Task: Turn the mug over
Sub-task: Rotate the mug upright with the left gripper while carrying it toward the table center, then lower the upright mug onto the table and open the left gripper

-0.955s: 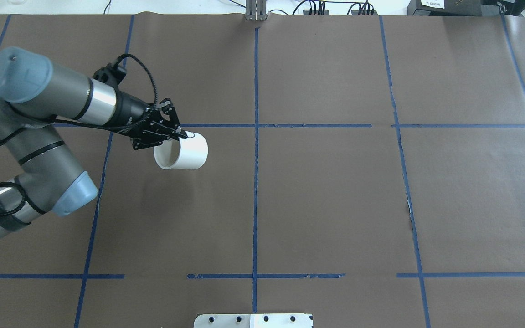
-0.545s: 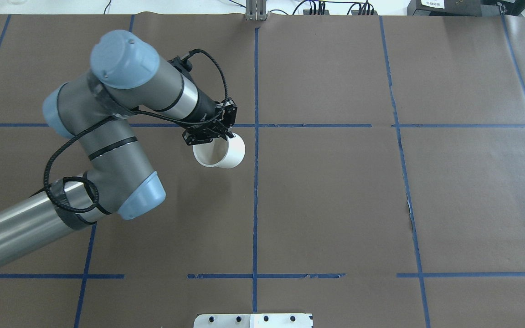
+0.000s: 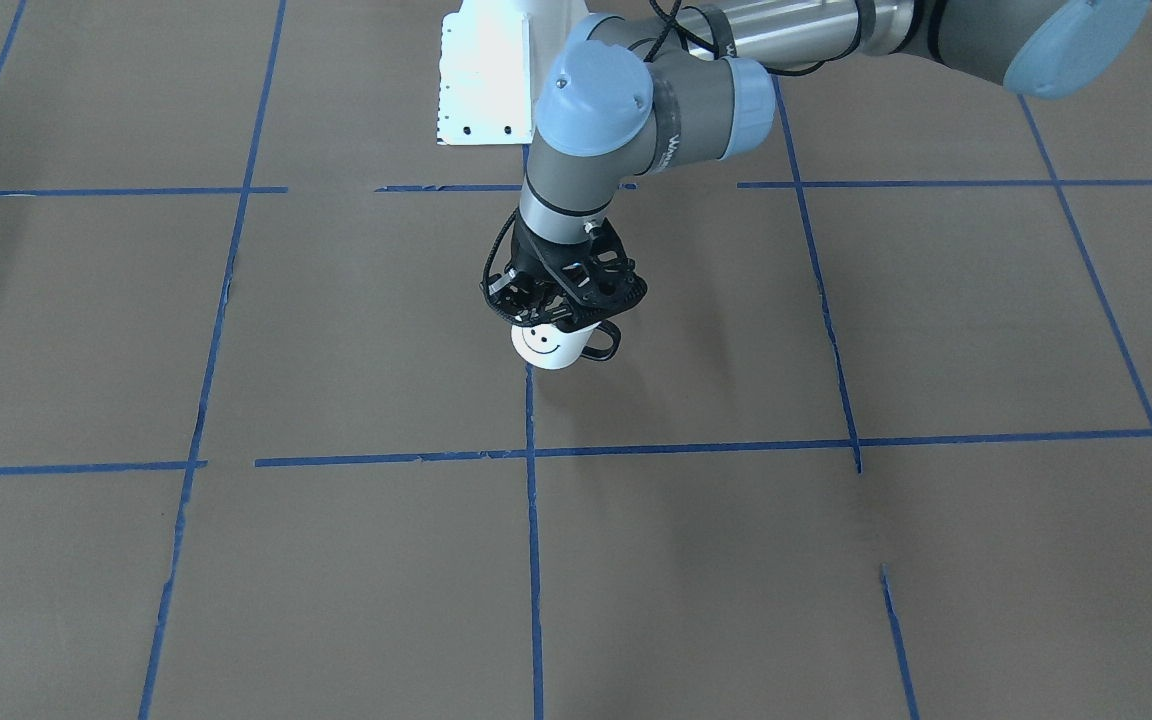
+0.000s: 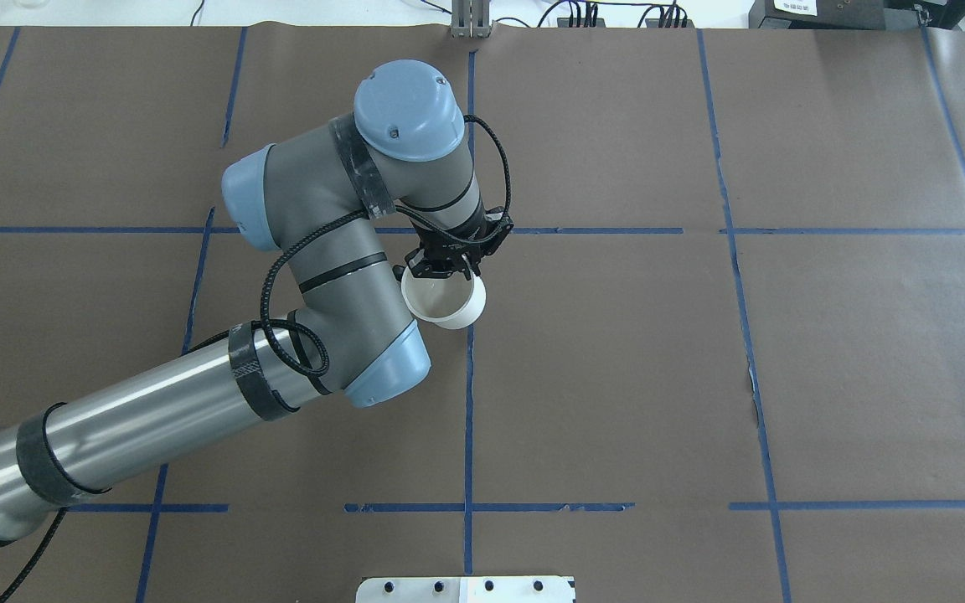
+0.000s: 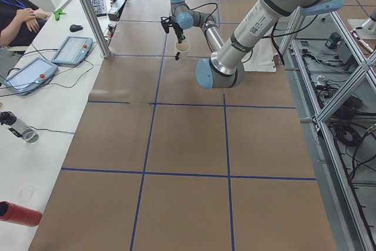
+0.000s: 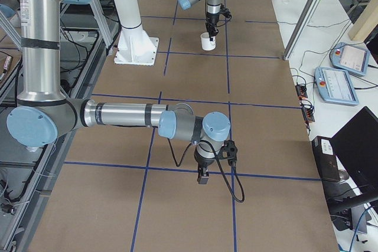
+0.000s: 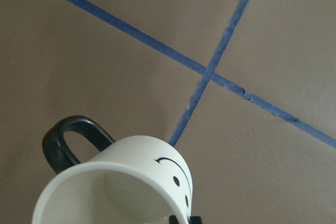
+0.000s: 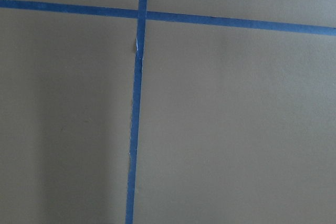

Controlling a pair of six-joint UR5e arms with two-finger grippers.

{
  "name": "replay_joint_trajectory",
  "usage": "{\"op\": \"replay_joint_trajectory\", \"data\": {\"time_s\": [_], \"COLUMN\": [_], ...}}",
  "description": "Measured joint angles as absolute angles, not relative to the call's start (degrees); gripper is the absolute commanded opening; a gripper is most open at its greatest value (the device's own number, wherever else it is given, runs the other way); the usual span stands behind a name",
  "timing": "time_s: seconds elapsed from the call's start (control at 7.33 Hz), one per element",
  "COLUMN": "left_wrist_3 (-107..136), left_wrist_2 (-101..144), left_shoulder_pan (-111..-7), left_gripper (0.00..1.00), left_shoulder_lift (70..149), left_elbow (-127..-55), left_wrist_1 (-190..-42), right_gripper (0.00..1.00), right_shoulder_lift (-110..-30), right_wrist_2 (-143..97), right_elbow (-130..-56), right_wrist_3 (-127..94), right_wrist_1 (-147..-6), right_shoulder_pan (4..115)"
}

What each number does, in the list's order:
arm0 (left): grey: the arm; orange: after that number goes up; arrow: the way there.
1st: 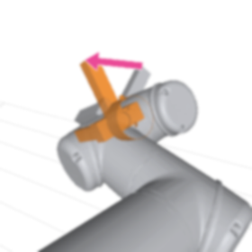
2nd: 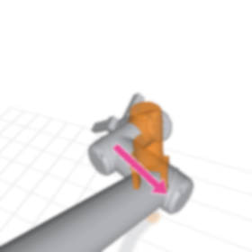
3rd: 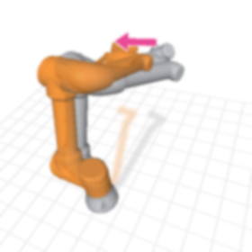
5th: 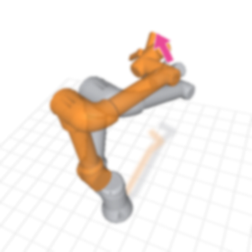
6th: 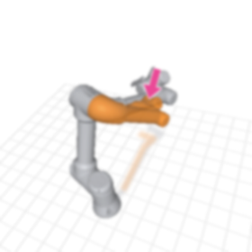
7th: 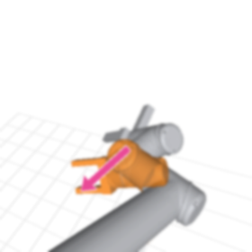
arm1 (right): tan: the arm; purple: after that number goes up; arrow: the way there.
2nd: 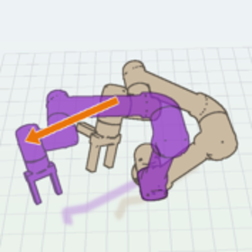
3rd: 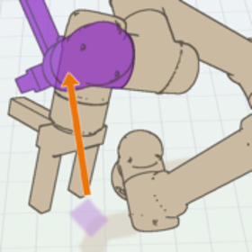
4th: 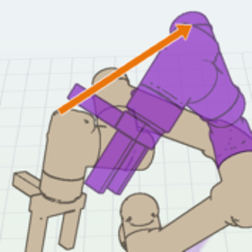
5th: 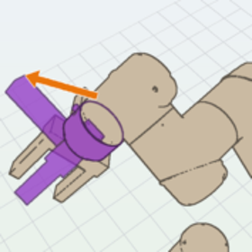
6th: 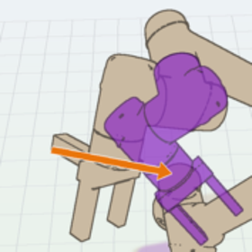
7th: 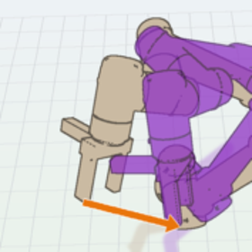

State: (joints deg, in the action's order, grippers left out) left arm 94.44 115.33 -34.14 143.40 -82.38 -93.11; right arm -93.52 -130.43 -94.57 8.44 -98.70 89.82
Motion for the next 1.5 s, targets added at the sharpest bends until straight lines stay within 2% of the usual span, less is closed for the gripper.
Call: {"op": "replay_joint_trajectory", "data": {"time_s": [0.41,0.55,0.68,0.82,1.09,1.5], "left_wrist_3": [93.00,92.94,92.93,92.96,92.98,88.09], "left_wrist_2": [114.55,114.53,114.50,114.47,114.51,114.94], "left_shoulder_pan": [-33.58,-33.23,-32.83,-32.59,-32.48,-33.59], "left_gripper": [0.01,0.29,0.71,1.00,1.00,1.00], "left_shoulder_lift": [146.90,147.25,147.35,147.37,146.88,141.08], "left_elbow": [-76.87,-76.24,-75.89,-75.82,-77.62,-89.61], "left_wrist_1": [-92.74,-92.73,-92.73,-92.72,-92.78,-92.68], "right_gripper": [1.00,1.00,1.00,1.00,1.00,1.00], "right_shoulder_lift": [-93.52,-93.51,-93.52,-93.52,-93.52,-93.52], "right_wrist_2": [-130.43,-130.43,-130.43,-130.43,-130.43,-130.43], "right_elbow": [-94.57,-94.57,-94.57,-94.57,-94.57,-94.57], "right_wrist_3": [8.44,8.44,8.44,8.44,8.44,8.44], "right_wrist_1": [-98.70,-98.70,-98.70,-98.70,-98.70,-98.70], "right_shoulder_pan": [89.83,89.83,89.83,89.83,89.82,89.83]}}
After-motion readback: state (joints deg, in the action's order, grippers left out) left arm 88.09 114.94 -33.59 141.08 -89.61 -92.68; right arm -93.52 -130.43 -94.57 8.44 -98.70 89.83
